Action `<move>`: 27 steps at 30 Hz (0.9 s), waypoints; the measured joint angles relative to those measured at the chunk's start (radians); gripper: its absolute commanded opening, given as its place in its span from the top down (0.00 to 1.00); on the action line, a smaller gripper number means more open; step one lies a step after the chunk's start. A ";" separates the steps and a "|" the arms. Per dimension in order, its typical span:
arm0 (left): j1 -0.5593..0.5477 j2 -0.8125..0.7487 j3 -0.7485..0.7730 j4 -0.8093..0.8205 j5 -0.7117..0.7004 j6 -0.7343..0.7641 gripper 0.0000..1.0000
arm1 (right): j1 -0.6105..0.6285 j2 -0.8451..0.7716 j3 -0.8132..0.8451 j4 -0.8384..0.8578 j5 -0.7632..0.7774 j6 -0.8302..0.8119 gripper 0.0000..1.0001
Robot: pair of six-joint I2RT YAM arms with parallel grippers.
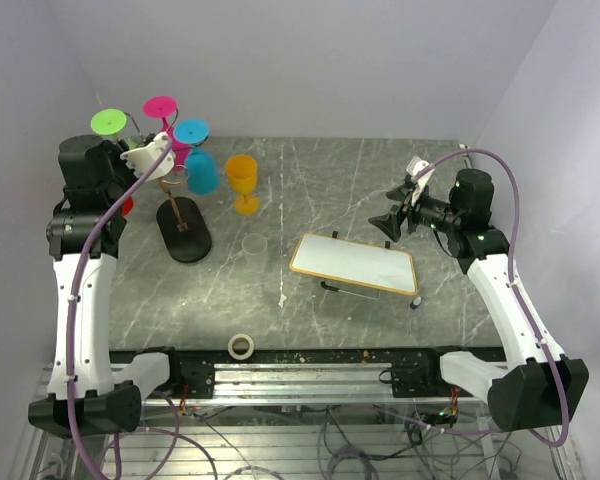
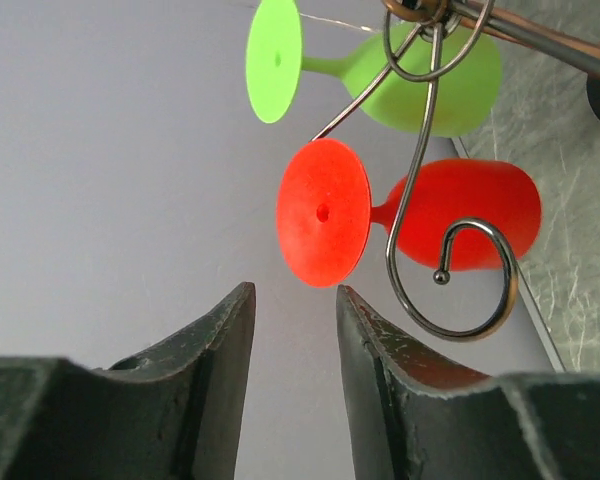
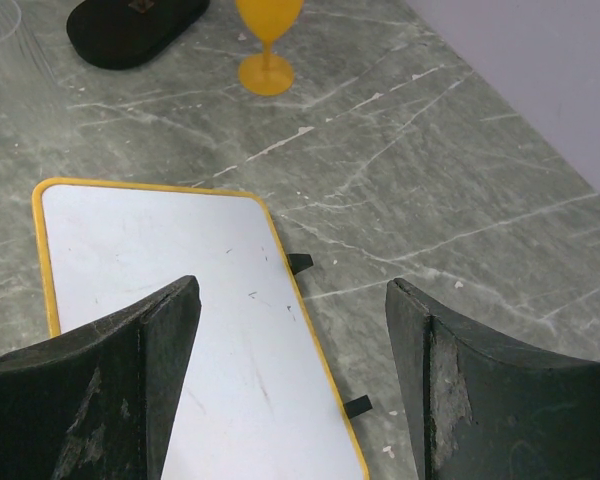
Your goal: Place the wine glass upside down on the wine glass rack
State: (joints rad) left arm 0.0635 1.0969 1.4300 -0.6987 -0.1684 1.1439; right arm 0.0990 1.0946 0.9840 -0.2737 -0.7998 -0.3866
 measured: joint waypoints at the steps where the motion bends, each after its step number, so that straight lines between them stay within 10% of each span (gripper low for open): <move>1: 0.000 -0.013 -0.009 0.009 0.000 -0.004 0.41 | 0.000 0.000 0.000 0.000 0.000 0.000 0.25; 12: 0.000 -0.129 -0.064 0.164 0.002 -0.416 0.02 | 0.000 0.014 -0.001 0.014 0.005 0.016 0.25; 27: 0.003 -0.173 -0.013 0.156 0.257 -0.964 0.01 | 0.120 0.209 0.240 0.084 0.272 0.268 0.25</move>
State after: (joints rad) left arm 0.0666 0.9237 1.4166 -0.5430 0.0887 0.1795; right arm 0.2188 1.3041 1.2243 -0.1898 -0.5278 -0.1184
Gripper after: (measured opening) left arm 0.991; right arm 0.750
